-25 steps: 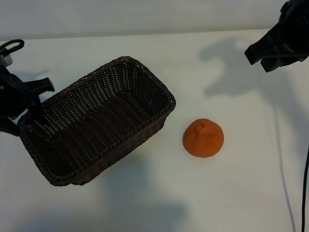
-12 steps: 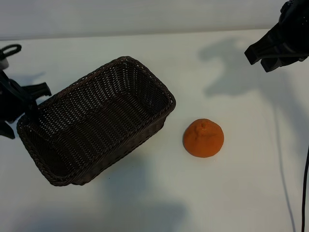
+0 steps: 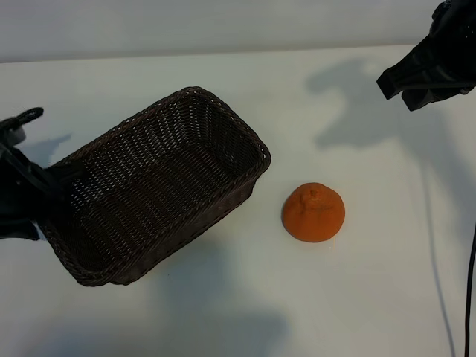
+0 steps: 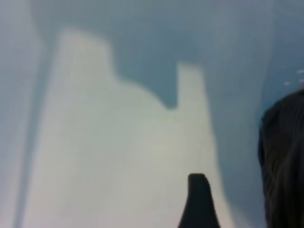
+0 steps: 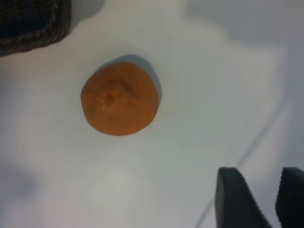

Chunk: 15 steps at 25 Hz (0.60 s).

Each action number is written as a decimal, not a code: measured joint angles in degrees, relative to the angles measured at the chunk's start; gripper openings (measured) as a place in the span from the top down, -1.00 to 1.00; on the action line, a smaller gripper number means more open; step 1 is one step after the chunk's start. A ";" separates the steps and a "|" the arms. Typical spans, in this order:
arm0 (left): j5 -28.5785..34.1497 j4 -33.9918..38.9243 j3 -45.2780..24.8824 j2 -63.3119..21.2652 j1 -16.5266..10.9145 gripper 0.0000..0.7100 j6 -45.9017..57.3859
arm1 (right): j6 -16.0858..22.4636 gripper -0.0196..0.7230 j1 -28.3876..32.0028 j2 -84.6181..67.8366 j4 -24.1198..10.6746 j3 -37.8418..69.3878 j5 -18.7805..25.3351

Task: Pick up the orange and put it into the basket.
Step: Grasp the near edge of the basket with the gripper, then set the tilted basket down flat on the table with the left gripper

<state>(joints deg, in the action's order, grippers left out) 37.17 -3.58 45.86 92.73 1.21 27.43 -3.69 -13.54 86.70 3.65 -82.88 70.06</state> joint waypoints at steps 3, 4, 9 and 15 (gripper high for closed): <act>-4.58 -2.66 -2.27 -0.02 0.00 -0.58 -1.03 | 0.00 0.26 0.00 0.00 0.00 0.00 0.00; -5.14 -3.15 -2.46 -0.02 0.00 -0.56 -1.36 | 0.00 0.26 0.00 0.00 0.00 0.00 0.00; -5.94 -4.50 -2.54 -0.02 0.00 0.37 -1.61 | 0.00 0.26 0.00 0.00 0.00 0.00 0.00; -5.45 -5.71 -2.17 -0.15 -0.37 0.40 -1.81 | 0.00 0.26 0.00 0.00 0.00 0.00 0.00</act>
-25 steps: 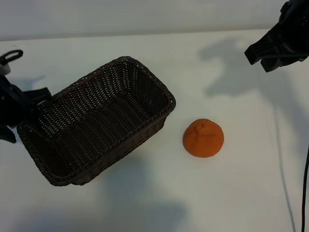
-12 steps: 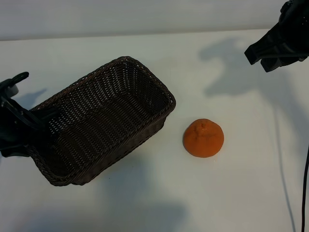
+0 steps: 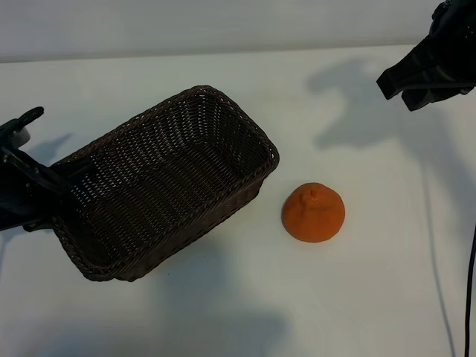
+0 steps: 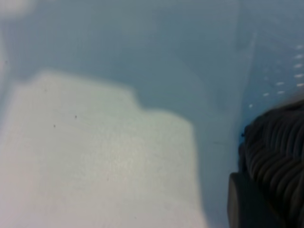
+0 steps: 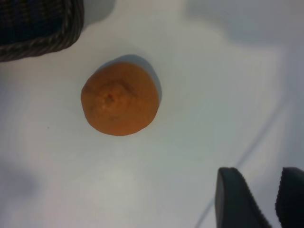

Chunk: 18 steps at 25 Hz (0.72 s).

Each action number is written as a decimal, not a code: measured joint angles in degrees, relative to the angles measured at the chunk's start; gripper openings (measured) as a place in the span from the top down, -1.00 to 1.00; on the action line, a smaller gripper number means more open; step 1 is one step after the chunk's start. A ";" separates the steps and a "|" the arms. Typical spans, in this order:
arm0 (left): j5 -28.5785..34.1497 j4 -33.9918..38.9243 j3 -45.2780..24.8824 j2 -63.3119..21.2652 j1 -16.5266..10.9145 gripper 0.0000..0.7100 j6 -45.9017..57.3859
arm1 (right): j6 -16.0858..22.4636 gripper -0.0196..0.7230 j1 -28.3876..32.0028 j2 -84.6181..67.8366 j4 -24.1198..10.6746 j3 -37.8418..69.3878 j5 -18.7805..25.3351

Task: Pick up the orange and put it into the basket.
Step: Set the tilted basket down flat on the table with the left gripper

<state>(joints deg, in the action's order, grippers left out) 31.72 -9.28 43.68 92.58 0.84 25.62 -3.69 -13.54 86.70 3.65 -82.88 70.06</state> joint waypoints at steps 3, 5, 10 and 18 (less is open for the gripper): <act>2.68 -0.45 1.12 0.00 -1.27 0.41 -0.48 | 0.00 0.26 0.00 0.00 0.00 0.00 0.00; 5.08 -0.95 2.32 0.00 -2.54 0.44 -1.74 | 0.00 0.26 0.00 0.00 0.00 0.00 0.00; 11.35 -5.38 6.50 0.00 -3.61 0.50 -9.24 | 0.00 0.26 0.00 0.00 0.00 0.00 0.00; 23.99 -8.52 17.20 0.10 -3.61 0.51 -16.26 | 0.00 0.26 0.00 0.00 -0.05 0.00 0.00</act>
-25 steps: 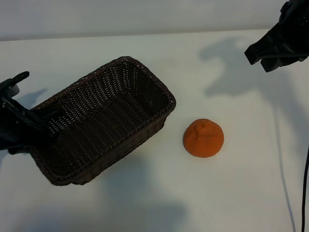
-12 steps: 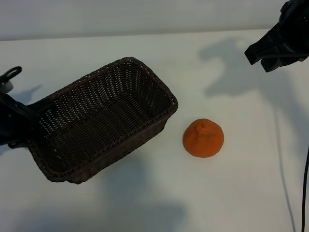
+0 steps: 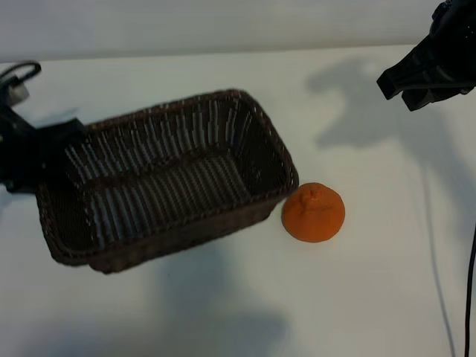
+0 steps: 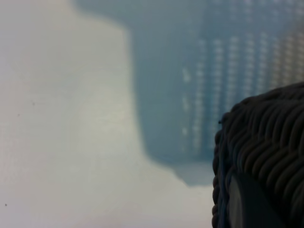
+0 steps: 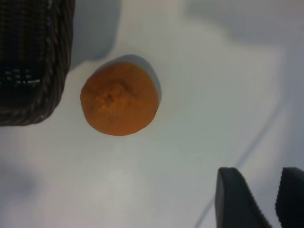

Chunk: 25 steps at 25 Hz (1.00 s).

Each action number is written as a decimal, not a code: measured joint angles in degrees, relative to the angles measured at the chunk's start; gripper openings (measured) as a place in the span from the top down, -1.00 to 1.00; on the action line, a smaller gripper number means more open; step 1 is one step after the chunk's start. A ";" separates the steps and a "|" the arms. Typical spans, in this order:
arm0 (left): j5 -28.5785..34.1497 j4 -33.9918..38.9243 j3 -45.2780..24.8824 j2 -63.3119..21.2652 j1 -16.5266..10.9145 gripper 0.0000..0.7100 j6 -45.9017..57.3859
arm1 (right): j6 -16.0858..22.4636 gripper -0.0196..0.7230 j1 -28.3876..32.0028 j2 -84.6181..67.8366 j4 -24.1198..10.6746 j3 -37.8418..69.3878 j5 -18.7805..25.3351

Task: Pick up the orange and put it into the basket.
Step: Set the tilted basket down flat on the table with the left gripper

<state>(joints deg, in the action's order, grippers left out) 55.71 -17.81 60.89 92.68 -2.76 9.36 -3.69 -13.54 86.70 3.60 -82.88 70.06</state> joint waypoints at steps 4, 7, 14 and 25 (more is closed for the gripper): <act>4.28 0.00 5.84 0.00 0.00 0.51 -2.36 | 0.00 0.26 0.00 0.00 -0.05 0.00 0.00; 6.69 0.00 8.40 0.00 0.00 0.51 -6.02 | 0.00 0.26 0.00 0.00 -0.05 0.00 0.00; 7.22 0.22 9.17 0.02 0.00 0.51 -11.84 | 0.00 0.26 0.00 0.00 -0.17 0.00 0.00; 7.18 2.85 9.21 0.02 0.00 0.51 -19.80 | 0.00 0.26 0.00 0.00 -0.17 0.00 0.00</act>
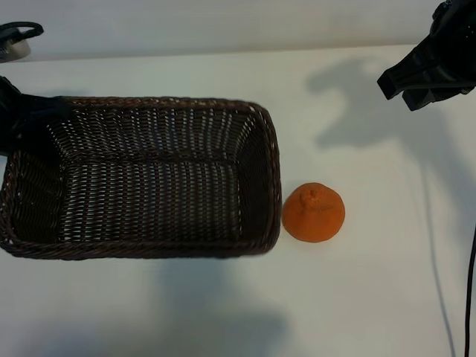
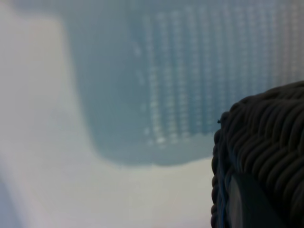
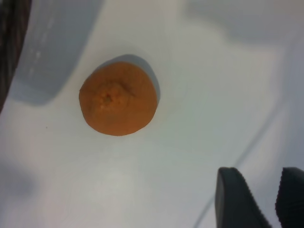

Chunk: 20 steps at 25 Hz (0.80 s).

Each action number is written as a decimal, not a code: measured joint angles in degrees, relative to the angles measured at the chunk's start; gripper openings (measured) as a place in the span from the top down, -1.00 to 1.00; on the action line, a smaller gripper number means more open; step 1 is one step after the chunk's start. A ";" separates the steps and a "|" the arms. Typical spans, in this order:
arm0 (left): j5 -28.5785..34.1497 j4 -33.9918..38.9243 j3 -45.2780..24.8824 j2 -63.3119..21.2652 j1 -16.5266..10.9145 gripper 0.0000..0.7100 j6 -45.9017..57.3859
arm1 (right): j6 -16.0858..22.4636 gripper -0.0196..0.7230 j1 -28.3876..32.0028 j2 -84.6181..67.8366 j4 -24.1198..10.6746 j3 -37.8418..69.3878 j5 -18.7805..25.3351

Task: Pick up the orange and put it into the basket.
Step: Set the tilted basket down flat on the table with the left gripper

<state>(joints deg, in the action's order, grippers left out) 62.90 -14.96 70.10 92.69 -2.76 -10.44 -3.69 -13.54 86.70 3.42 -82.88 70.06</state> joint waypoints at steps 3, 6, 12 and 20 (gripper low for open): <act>-0.41 0.00 0.00 0.00 0.00 0.51 -2.92 | 0.00 0.26 0.00 0.00 0.00 0.00 0.00; -1.56 0.00 0.00 0.00 0.00 0.51 -3.52 | 0.00 0.26 0.00 0.00 -0.04 0.00 0.00; -2.30 0.00 0.00 0.00 0.00 0.51 -3.80 | 0.00 0.26 0.00 0.00 -0.04 0.00 0.00; -5.03 -2.78 0.00 4.60 0.00 0.51 -4.06 | 0.00 0.26 0.00 0.00 -0.04 0.00 0.00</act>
<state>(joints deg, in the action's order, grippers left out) 57.87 -17.74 70.10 97.29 -2.76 -14.50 -3.69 -13.54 86.70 3.38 -82.88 70.06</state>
